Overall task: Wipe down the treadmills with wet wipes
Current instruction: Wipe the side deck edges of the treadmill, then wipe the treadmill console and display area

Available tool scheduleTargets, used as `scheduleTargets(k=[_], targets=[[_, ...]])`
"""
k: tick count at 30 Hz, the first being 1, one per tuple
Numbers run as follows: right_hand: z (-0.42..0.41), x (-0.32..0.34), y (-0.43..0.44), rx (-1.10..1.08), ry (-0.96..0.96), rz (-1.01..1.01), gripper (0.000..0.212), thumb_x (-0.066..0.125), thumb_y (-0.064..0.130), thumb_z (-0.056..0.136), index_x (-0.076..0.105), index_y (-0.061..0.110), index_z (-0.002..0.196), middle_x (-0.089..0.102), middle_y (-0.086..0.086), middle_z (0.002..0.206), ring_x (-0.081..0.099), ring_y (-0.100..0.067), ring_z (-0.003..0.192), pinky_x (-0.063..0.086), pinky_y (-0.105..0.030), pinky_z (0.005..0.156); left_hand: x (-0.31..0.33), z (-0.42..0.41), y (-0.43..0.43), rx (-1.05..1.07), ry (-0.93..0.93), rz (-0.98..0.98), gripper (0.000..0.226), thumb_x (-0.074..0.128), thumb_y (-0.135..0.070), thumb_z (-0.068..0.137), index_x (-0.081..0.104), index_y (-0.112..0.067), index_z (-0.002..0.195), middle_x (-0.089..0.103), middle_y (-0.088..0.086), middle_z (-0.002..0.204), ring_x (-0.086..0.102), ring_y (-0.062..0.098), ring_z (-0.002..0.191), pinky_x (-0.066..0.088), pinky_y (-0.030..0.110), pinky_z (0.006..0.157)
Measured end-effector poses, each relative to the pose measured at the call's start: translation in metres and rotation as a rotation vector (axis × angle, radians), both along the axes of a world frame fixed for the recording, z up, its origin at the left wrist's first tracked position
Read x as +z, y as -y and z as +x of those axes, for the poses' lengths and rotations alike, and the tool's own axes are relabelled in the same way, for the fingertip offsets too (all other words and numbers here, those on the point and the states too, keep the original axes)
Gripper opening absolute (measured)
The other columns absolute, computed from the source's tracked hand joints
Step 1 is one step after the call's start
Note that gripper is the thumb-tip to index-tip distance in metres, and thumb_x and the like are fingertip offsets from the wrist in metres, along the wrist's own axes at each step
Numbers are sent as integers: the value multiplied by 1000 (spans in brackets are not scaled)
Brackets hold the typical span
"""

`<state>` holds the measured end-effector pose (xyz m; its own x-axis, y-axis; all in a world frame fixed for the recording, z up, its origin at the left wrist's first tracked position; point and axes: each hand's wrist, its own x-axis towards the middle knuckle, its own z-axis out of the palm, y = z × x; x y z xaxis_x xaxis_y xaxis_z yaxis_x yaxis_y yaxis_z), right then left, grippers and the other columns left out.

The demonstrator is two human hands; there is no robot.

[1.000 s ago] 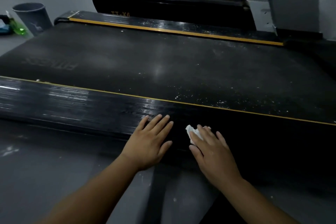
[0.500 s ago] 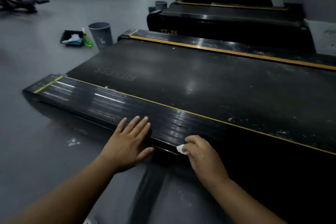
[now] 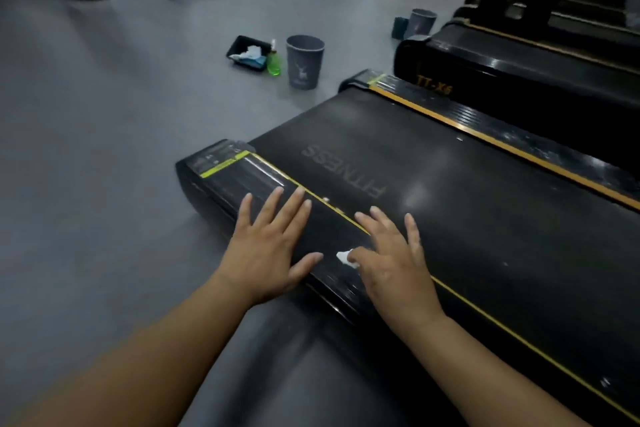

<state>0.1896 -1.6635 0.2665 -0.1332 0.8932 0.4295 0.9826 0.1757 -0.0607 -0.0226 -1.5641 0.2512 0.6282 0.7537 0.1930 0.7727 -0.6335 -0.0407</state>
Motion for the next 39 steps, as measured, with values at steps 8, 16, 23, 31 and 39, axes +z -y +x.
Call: scheduleTargets(k=[8, 16, 23, 31, 39], targets=[[-115, 107, -117, 210, -15, -95, 16, 53, 23, 89, 68, 21, 83, 40, -12, 157, 30, -29, 149, 17, -59, 120, 97, -127, -55, 256, 24, -107, 84, 25, -71, 95, 42, -13, 154, 28, 5, 165, 31, 34, 150, 26, 71, 112], [-227, 259, -222, 416, -34, -107, 14, 56, 23, 89, 69, 23, 84, 44, -12, 155, 35, -30, 147, 16, -56, 120, 250, -222, -114, 450, 96, -140, 86, 13, -72, 97, 38, -15, 156, 24, 5, 167, 28, 34, 151, 25, 70, 113], [-297, 386, -302, 496, -83, -119, 7, 59, 23, 90, 66, 25, 88, 37, -14, 159, 27, -31, 150, 6, -51, 123, 392, -292, -159, 556, 84, -123, 84, 19, -72, 97, 31, -16, 158, 18, 4, 169, 21, 33, 154, 21, 69, 116], [-347, 483, -385, 516, -217, -24, 6, 65, 20, 90, 68, 25, 90, 38, -13, 158, 28, -30, 150, 14, -57, 121, 513, -333, -235, 596, 64, -7, 83, 18, -72, 98, 27, -17, 160, 14, 4, 169, 18, 32, 155, 20, 68, 117], [-391, 525, -523, 501, -307, 39, 10, 71, 16, 90, 71, 25, 94, 36, -12, 159, 24, -30, 151, 14, -58, 122, 571, -372, -375, 605, -17, 63, 82, 17, -71, 98, 22, -18, 161, 9, 4, 170, 15, 31, 155, 18, 67, 118]])
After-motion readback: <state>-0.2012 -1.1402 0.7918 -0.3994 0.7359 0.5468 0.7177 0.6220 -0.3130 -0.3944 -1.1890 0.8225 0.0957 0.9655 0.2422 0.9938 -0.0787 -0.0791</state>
